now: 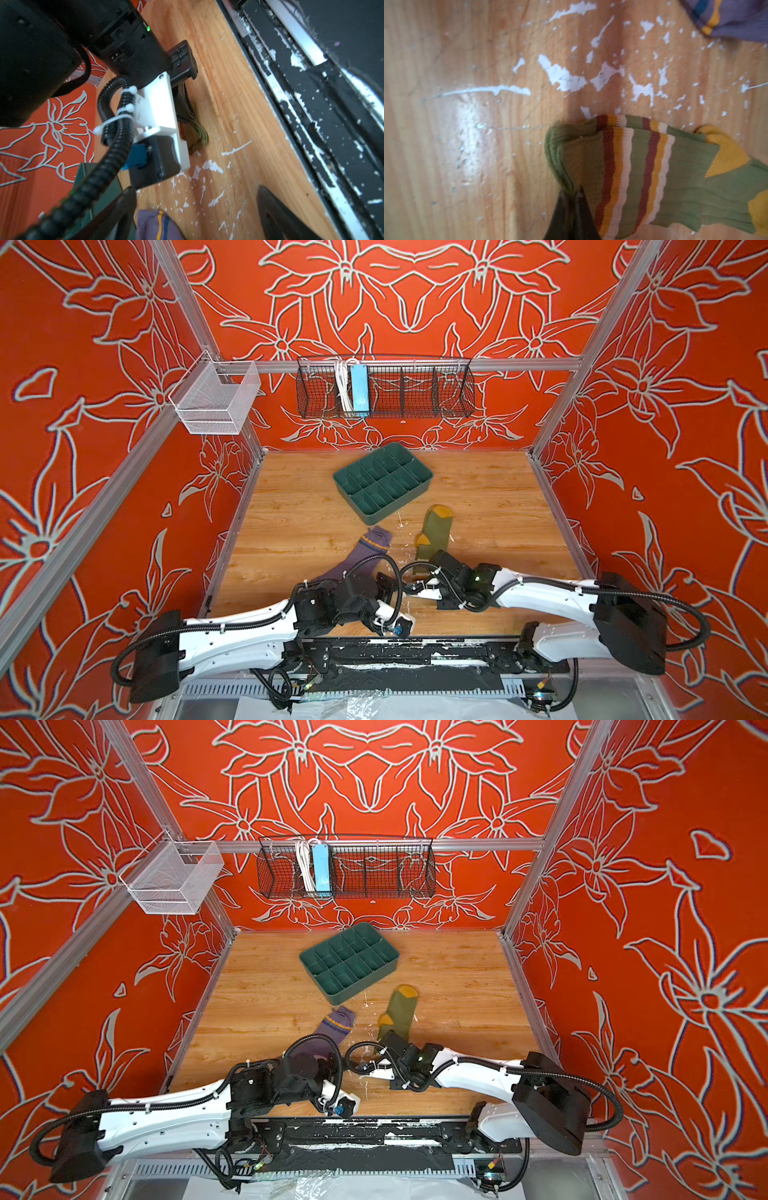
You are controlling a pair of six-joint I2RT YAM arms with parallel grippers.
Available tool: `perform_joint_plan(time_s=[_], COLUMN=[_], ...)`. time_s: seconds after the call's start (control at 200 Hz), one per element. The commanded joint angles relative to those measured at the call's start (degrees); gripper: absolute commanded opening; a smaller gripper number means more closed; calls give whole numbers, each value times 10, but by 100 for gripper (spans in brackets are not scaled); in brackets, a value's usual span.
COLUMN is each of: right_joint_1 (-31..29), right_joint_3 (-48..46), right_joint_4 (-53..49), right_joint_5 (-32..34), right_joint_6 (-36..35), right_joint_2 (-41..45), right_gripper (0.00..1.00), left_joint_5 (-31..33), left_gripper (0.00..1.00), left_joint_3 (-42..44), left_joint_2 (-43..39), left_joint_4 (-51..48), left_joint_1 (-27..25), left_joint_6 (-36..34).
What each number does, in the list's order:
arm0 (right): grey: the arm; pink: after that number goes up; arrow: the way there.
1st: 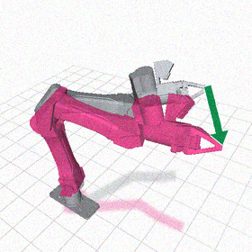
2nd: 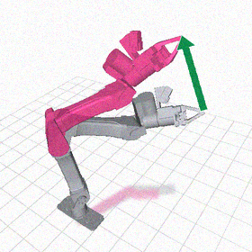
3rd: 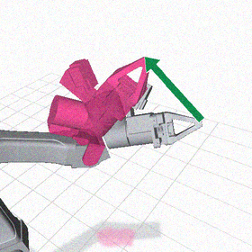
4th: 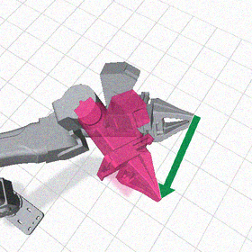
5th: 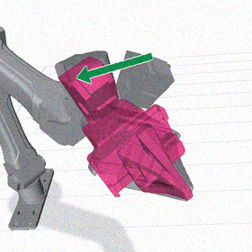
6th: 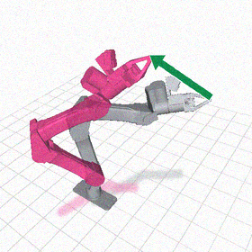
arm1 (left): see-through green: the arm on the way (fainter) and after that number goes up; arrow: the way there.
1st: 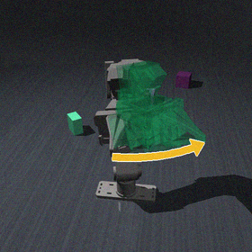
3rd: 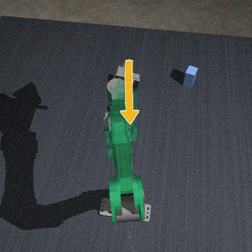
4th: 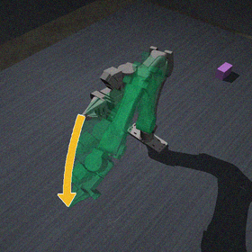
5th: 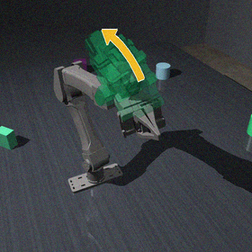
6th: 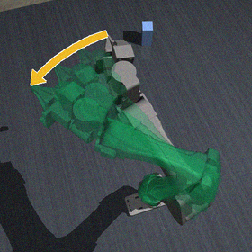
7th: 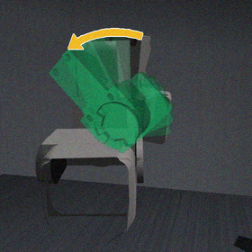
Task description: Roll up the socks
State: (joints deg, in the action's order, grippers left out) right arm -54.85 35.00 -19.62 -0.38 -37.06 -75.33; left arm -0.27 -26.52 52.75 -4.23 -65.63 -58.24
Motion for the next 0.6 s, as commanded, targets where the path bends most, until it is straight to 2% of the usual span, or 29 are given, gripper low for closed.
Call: perform_joint_plan(time_s=[0.0, 0.17, 0.255, 0.325, 0.4, 0.485, 0.591], right_joint_1=[17, 46, 66, 77, 92, 108, 126], right_joint_3=[-4, 21, 36, 49, 65, 87, 114], right_joint_4=[-44, -91, -114, -129, -148, -171, -198], right_joint_5=[-51, -110, -144, -168, -192, -221, -247], right_joint_6=[6, 11, 15, 15, 15, 15, 13], right_joint_2=[11, 5, -6, -18, -35, -60, -93], right_gripper=[0, 0, 0, 0, 0, 0, 0], left_joint_5=[27, 98, 107, 94, 46, 10, 14], left_gripper=[85, 85, 85, 85, 86, 85, 85], left_joint_3=[15, 20, 12, -1, -20, -42, -62], left_joint_2=[4, -61, -106, -130, -147, -151, -143], left_joint_4=[71, 34, 7, -18, -53, -85, -94], left_joint_1=[-13, -10, -1, 0, 0, -1, -3], left_joint_6=[1, 13, 44, 77, 101, 85, 20])
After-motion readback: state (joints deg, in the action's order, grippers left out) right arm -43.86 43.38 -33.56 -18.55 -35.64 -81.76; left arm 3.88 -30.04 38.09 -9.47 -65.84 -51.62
